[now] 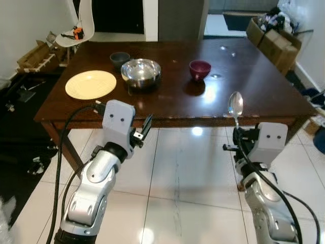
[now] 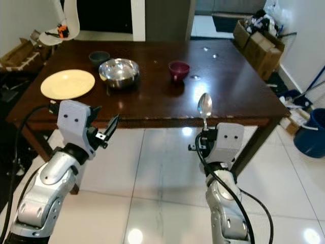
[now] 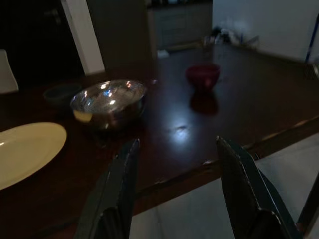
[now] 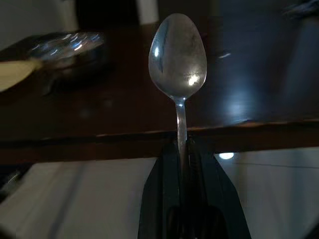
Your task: Setting the table
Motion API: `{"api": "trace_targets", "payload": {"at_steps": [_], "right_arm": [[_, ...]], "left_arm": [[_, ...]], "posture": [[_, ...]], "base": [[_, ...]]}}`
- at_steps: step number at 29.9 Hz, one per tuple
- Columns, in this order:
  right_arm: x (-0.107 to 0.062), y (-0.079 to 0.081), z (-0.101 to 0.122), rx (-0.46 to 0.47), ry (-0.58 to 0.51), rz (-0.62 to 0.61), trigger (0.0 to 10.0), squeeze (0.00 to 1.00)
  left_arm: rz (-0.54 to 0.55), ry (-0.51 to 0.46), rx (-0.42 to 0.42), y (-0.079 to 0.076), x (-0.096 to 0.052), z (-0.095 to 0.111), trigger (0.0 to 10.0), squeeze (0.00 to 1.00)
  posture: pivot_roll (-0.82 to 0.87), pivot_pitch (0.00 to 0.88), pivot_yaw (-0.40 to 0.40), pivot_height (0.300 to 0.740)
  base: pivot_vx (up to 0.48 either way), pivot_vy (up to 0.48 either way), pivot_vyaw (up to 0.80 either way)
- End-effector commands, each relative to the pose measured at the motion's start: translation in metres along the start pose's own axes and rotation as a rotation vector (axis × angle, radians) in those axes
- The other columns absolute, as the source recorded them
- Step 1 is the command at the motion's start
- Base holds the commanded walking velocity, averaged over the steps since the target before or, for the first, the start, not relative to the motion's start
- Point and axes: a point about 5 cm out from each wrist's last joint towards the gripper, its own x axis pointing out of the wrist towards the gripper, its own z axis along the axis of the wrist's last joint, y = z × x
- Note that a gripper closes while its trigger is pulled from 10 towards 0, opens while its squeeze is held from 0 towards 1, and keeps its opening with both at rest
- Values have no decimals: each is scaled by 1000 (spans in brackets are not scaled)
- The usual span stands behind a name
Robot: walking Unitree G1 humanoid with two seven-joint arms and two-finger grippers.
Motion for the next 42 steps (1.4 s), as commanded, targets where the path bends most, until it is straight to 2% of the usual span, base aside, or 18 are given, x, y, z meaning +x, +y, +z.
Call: {"api": "trace_targets", "payload": {"at_steps": [1,27,33,42], "right_arm": [[-2,-4,-4,-7,31,5,10000,0],[-7,-1,-19,-47,112,67,10000,0],[-12,1,-28,-80,165,147,10000,0],[-11,4,-27,-110,155,177,10000,0]], "left_arm": [[-15,17,-10,-3,-1,-3,10000,0],[-24,23,-12,-4,-2,-3,10000,0],[-19,33,-6,-4,-3,-4,10000,0],[-29,36,-19,-2,-5,-2,10000,0]], "posture": [[-41,74,103,740],[-41,79,100,740],[-41,82,99,740],[-34,88,98,740]], "base": [[480,0,0],[480,0,0],[323,0,0],[32,0,0]]}}
